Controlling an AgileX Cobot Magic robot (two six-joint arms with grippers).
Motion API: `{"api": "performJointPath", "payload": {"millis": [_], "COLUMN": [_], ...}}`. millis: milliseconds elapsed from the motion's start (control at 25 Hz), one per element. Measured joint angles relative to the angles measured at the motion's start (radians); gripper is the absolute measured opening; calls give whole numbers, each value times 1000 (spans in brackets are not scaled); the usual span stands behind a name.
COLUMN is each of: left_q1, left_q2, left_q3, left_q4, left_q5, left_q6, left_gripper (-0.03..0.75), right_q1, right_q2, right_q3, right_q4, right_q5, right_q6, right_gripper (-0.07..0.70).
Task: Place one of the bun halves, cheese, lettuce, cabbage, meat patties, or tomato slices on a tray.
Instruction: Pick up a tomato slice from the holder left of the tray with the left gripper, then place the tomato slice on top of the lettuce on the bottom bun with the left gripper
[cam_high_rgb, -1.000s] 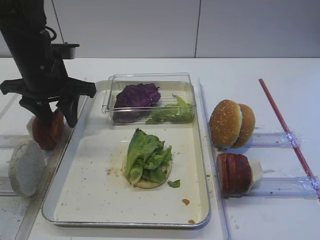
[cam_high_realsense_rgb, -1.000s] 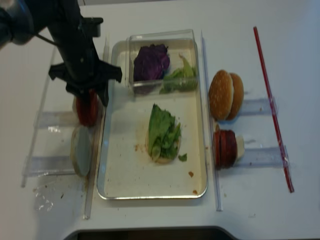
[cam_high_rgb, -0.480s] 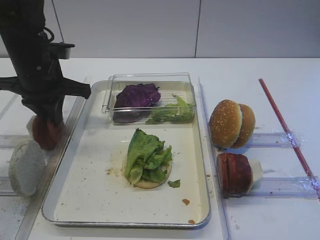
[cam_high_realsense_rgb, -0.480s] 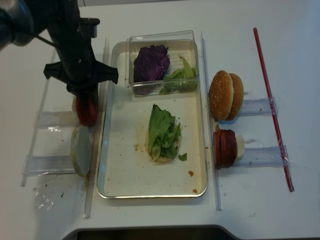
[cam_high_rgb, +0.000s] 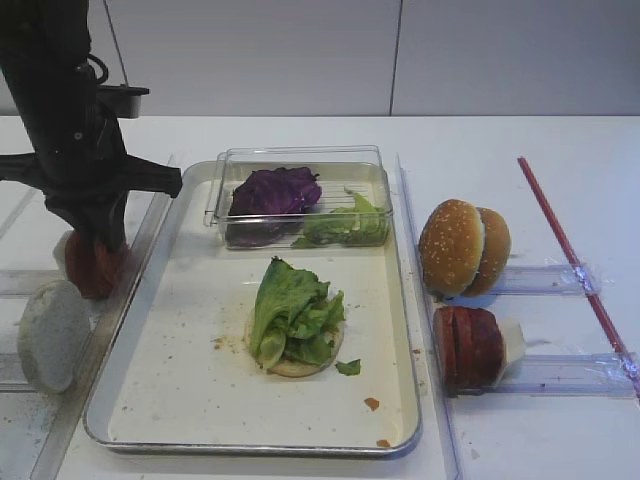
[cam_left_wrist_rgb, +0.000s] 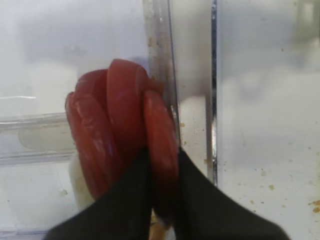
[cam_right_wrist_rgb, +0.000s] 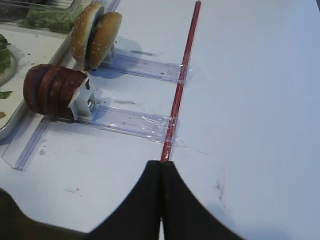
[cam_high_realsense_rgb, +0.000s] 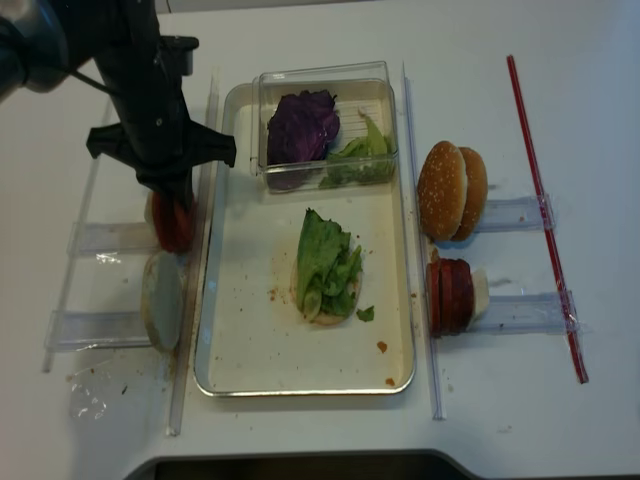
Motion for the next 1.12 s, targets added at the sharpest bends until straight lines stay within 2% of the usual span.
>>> {"api": "performJointPath", "payload": {"millis": [320,960,1120], "left_q1": [0,0,0], "left_q2": [-6,-139,-208], "left_q3": [0,0,50], "left_q4": [-8,-100,-107], "left_q5": [0,3,3], "left_q6": [0,10,11], "left_gripper": [60,59,59], "right_q1": [0,0,0], "right_q2": [0,0,0], "right_q3": [0,0,0], "right_q4": [0,0,0], "right_q5": [0,0,0], "right_q6": [0,-2,-2], "right_gripper": [18,18,18]}}
